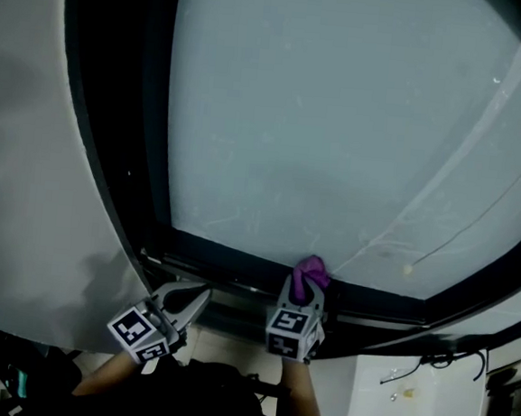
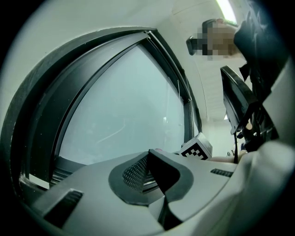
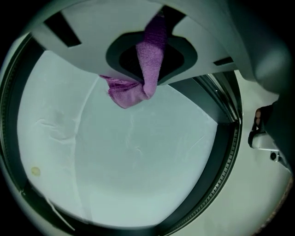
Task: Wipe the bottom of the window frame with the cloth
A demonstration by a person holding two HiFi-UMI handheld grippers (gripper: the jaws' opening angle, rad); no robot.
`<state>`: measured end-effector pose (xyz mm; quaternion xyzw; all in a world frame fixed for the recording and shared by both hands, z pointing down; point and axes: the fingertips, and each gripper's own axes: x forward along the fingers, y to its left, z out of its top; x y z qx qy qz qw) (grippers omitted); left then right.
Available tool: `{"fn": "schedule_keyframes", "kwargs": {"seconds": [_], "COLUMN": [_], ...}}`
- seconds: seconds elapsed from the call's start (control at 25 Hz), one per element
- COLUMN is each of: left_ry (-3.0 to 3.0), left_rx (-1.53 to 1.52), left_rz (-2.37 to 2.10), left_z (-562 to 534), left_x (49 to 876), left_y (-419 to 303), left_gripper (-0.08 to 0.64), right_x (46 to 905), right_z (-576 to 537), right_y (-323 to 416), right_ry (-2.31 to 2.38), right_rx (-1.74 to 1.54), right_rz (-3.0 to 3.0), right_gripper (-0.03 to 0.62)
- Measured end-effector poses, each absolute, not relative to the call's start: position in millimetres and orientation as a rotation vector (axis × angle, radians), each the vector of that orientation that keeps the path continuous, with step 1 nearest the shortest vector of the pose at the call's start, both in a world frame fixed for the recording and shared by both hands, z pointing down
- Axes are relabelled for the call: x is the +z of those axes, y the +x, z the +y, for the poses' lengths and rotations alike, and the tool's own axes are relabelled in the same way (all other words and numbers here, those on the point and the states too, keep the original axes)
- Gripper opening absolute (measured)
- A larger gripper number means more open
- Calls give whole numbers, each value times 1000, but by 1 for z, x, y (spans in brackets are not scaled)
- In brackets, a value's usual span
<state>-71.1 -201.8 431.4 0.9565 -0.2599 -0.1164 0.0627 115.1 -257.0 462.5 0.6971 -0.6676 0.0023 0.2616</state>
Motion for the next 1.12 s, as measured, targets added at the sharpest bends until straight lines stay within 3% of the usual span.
{"fn": "schedule_keyframes", "kwargs": {"seconds": [1.12], "left_ry": [2816], "left_rx": [-282], "left_rz": [-1063], "left_z": [-193], "left_x": [440], "left_y": [-97], "left_gripper": [0], "right_x": [476], "right_z": [-277], "right_y": [77], "right_ry": [1519], "right_rx": [229], "right_rz": [-2076], "right_gripper": [66]}}
